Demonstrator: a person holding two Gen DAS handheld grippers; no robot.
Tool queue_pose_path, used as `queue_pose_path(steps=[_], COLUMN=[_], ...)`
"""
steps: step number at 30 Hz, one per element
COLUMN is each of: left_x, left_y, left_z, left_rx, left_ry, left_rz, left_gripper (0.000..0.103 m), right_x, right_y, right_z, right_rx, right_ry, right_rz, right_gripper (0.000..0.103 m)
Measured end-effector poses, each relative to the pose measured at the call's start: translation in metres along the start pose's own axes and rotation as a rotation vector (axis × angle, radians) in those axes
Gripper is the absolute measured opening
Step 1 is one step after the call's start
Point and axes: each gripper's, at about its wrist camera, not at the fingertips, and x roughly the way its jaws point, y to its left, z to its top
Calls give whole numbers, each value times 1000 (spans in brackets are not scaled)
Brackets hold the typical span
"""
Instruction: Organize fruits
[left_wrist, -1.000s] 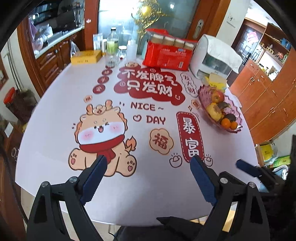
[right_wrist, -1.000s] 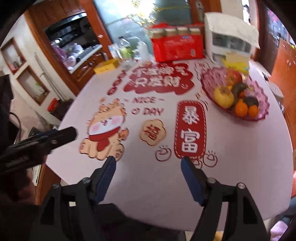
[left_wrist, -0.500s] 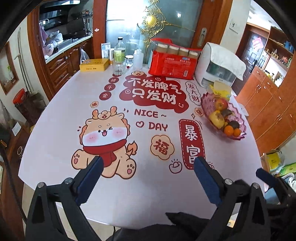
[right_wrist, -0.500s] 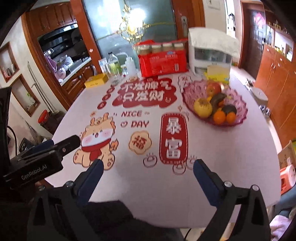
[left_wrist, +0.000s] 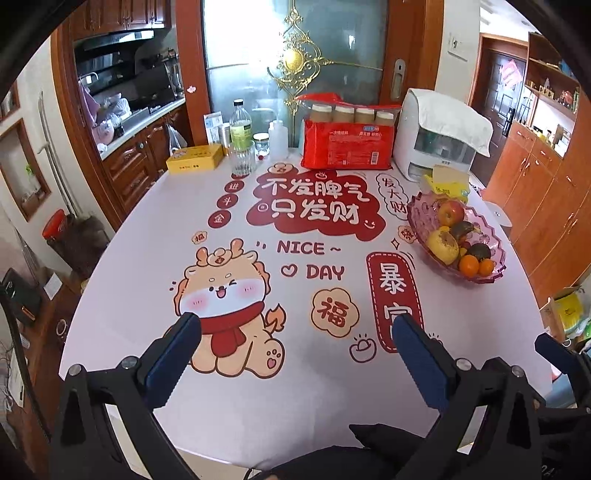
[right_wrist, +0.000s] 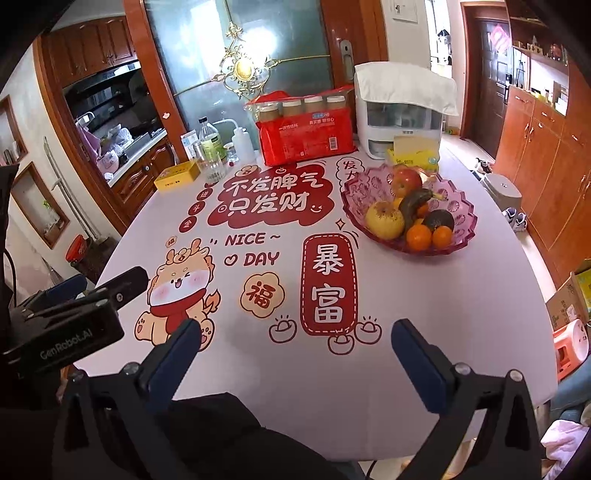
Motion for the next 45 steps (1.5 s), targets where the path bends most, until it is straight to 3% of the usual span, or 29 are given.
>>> queue_pose_path(steps=[45], left_x=[-3], left_y=[-16], left_z=[-5], left_rx=[14], left_ry=[16], left_rz=[-11], left_gripper=[103], right_x=[9], right_y=[-10], right_z=[4], right_rx=[5], right_ry=[81], right_rz=[27], right_gripper=[103])
